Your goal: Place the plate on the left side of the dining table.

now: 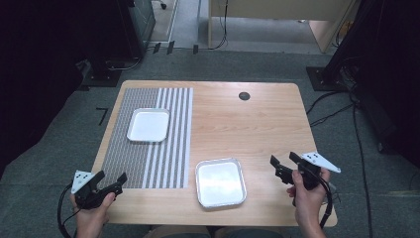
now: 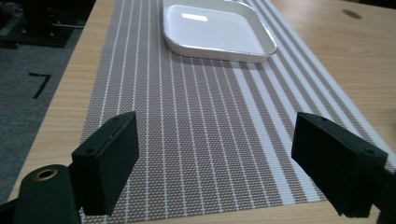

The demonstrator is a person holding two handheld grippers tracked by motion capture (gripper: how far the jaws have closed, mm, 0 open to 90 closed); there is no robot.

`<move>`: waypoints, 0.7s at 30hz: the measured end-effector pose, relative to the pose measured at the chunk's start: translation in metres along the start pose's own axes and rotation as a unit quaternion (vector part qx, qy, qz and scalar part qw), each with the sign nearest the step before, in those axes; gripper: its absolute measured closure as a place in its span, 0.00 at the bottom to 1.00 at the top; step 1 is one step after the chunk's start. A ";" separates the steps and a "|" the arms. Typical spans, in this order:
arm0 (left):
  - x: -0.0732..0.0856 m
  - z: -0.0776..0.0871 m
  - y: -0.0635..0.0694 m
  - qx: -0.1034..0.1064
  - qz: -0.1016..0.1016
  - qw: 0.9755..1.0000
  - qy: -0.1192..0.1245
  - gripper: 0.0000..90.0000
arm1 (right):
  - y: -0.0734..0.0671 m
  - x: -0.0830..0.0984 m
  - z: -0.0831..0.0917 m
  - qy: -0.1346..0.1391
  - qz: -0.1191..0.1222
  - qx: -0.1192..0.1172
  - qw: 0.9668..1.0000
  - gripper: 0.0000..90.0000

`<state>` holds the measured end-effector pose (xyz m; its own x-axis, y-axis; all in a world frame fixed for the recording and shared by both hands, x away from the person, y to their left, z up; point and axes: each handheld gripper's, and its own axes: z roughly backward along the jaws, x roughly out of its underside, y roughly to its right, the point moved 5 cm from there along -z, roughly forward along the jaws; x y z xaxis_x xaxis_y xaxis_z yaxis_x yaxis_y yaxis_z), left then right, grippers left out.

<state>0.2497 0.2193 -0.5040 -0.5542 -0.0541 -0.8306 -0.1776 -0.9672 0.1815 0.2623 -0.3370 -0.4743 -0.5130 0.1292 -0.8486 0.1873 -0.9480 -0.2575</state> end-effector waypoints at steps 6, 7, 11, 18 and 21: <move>0.005 -0.001 -0.003 -0.004 -0.005 1.000 -0.002 0.17 | 0.027 0.014 0.008 0.004 0.009 0.028 1.000 0.25; 0.005 -0.002 -0.004 -0.007 -0.006 1.000 -0.002 0.17 | 0.031 0.017 0.009 0.002 0.006 0.031 0.999 0.25; 0.010 -0.003 -0.010 -0.024 -0.028 0.999 -0.006 0.17 | 0.048 0.030 0.013 -0.005 -0.003 0.043 0.999 0.25; 0.017 -0.006 -0.027 -0.045 -0.035 0.998 -0.012 0.17 | 0.075 0.049 0.023 -0.018 -0.017 0.069 0.997 0.25; 0.020 -0.009 -0.031 -0.052 -0.044 0.998 -0.018 0.17 | 0.086 0.056 0.026 -0.025 -0.020 0.082 0.996 0.25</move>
<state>0.2521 0.2461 -0.5309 -0.5685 0.0398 -0.8217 -0.1428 -0.9884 0.0509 0.2279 -0.4185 -0.5319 -0.5587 0.1568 -0.8144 0.0289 -0.9777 -0.2081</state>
